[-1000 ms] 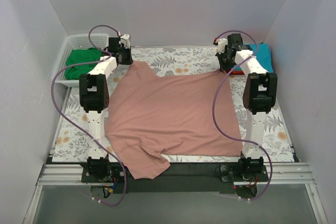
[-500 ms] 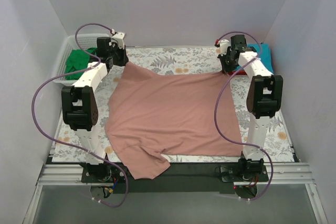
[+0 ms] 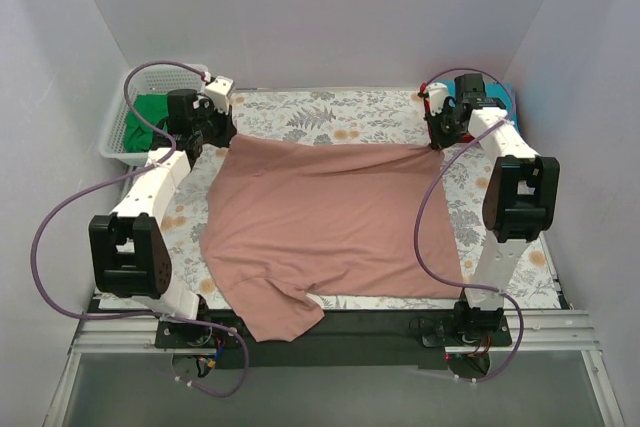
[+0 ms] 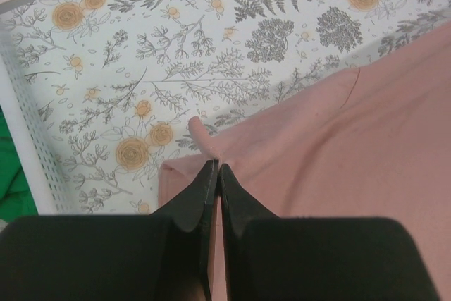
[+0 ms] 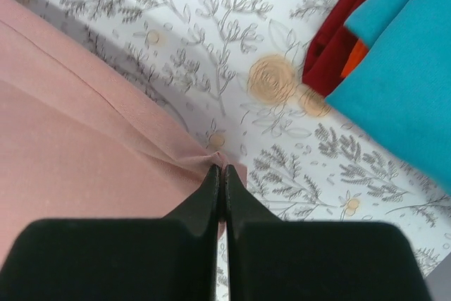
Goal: Fold and stack the t-shirts
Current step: Fold the tshirt
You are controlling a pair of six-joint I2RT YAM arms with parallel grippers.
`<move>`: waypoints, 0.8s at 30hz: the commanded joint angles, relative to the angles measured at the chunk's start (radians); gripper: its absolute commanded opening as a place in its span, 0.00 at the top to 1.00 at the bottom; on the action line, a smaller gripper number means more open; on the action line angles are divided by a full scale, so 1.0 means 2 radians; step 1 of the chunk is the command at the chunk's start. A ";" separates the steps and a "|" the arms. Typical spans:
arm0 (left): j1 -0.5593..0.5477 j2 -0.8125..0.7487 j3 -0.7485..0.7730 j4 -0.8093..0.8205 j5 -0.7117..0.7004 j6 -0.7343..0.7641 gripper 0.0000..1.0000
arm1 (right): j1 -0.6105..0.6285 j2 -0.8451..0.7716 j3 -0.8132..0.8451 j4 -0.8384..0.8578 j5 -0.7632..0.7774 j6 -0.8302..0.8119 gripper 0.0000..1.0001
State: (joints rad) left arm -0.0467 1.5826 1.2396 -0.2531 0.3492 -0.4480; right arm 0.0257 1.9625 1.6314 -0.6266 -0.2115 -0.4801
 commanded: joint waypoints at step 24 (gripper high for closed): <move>0.006 -0.191 -0.234 -0.194 0.031 0.143 0.88 | -0.008 -0.062 -0.157 -0.033 -0.054 -0.098 0.76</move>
State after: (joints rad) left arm -0.0402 1.2129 0.7822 -0.5529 0.3656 -0.2386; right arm 0.0177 1.8473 1.3285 -0.6514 -0.2955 -0.6334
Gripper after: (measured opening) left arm 0.048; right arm 0.184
